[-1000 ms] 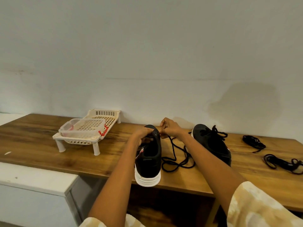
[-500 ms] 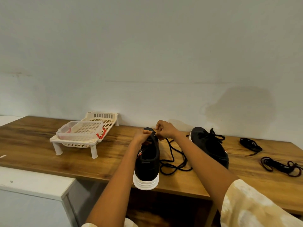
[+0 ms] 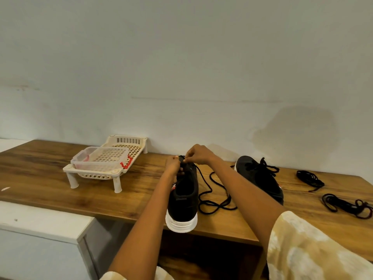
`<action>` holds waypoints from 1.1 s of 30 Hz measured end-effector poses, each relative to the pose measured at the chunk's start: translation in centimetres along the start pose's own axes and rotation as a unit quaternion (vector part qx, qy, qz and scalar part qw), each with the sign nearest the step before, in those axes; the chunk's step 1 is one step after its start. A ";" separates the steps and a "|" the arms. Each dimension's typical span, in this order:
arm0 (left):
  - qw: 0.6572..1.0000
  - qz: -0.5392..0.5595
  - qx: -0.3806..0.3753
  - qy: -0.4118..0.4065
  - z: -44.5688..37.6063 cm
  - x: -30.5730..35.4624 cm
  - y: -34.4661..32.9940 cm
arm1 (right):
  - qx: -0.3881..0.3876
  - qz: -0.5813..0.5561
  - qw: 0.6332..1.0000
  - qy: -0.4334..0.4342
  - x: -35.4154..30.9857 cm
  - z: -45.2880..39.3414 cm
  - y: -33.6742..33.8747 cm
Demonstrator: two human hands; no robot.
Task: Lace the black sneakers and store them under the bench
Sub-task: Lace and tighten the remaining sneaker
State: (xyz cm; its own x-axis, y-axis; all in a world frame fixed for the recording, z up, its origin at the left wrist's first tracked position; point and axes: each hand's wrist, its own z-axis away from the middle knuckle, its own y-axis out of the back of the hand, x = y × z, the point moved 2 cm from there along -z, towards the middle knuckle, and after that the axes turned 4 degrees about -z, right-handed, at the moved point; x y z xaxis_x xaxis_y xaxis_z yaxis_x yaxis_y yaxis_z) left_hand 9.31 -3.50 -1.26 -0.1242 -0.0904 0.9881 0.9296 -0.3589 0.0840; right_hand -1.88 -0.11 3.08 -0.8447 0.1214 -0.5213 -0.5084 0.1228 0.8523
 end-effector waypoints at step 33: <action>0.977 -0.106 0.064 -0.176 1.1 4.1 1.8 | 0.127 -0.546 0.828 0.004 -5.9 1.3 9.3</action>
State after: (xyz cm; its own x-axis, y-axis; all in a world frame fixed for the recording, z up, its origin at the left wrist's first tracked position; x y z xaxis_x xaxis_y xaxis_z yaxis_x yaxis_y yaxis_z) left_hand 10.85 -3.53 3.12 -0.2129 0.3057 0.9280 0.9347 -0.2129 0.2845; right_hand -1.43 1.62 14.03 0.0938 -0.2048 -0.9743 -0.9188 0.3591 -0.1639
